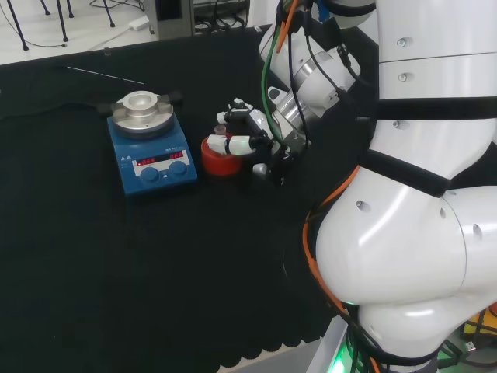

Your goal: Pick up the round-bottom flask.

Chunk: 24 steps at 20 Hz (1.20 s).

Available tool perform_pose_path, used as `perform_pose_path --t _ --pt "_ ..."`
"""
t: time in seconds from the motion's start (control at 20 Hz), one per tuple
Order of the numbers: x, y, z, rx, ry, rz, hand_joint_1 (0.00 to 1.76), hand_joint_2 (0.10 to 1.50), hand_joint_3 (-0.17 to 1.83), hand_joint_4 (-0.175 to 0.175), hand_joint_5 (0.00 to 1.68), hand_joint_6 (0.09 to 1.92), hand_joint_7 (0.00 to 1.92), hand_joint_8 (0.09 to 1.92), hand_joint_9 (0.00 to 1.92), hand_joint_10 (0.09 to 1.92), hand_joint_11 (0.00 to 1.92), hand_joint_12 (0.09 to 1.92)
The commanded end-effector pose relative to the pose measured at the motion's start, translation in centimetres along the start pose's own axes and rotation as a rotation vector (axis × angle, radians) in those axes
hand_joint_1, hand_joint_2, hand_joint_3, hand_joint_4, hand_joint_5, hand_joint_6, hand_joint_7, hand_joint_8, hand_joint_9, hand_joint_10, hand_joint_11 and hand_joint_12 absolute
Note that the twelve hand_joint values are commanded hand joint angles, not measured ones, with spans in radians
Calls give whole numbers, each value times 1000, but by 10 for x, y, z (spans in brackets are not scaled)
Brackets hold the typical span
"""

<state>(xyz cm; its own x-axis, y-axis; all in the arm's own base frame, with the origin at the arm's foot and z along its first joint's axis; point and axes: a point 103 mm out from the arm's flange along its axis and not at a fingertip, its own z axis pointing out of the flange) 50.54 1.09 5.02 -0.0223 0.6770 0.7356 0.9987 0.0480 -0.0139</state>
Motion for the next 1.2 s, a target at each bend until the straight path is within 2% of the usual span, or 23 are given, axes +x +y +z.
perform_pose_path --t 0.05,0.45,0.7,0.85,1.2 --pt "1 1 3 -15 1 -3 865 632 395 56 723 125 110 179 177 614 0 1022" --pt "1 4 3 -28 7 -7 874 642 405 66 826 186 135 195 199 612 0 1020" --pt "1 5 4 -44 4 -3 881 636 439 68 777 446 125 254 230 580 0 1044" --pt "1 6 5 -56 2 -2 909 645 453 83 853 532 140 280 257 585 0 1090" --pt "-2 7 2 -75 -11 4 963 648 493 93 918 573 167 317 303 584 0 1157"
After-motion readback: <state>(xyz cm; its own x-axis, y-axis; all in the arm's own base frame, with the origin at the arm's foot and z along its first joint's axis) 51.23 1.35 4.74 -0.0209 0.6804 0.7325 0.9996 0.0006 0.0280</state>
